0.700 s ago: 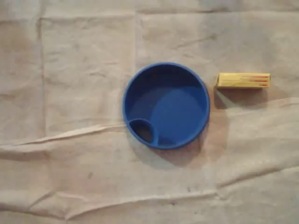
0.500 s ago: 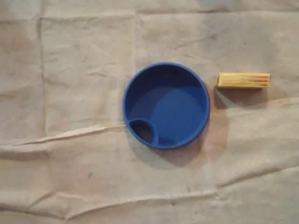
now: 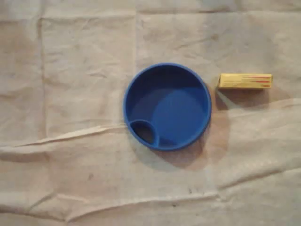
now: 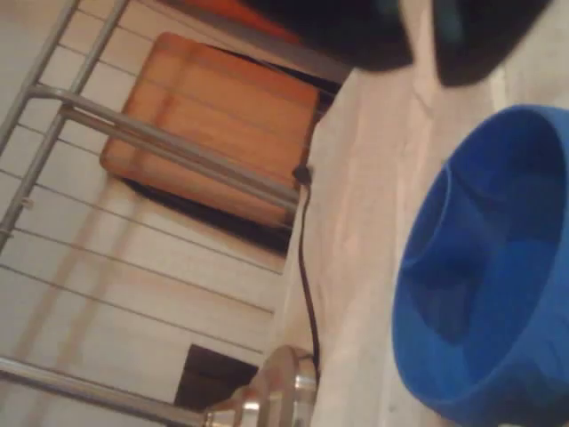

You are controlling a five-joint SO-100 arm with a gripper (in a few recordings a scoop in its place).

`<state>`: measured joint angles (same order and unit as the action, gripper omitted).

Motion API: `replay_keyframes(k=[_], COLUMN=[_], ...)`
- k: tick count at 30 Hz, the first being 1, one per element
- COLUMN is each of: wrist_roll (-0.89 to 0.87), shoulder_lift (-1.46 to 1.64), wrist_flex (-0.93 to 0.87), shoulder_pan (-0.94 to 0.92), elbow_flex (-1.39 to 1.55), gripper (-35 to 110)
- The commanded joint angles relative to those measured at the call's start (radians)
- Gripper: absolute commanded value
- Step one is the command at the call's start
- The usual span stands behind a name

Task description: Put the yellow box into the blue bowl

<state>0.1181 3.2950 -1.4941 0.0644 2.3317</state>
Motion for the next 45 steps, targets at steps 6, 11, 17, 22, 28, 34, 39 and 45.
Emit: replay_keyframes(k=[6, 11, 17, 22, 28, 34, 39, 45], wrist_roll=[-0.006, -0.006, -0.005, -0.006, -0.020, -0.021, -0.034, -0.213], shoulder_lift=[0.041, 0.040, 0.037, -0.074, -0.431, -0.756, -0.983, -1.235], wrist_flex=[0.029, 0.038, 0.044, 0.043, 0.046, 0.031, 0.032, 0.046], shoulder_pan=[-0.006, 0.003, 0.005, 0.006, 0.009, 0.170, 0.255, 0.276], elbow_flex=[-0.011, -0.031, -0.074, -0.166, -0.359, -0.551, -0.655, -0.782], gripper=[0, 0, 0, 0, 0, 0, 0, 0])
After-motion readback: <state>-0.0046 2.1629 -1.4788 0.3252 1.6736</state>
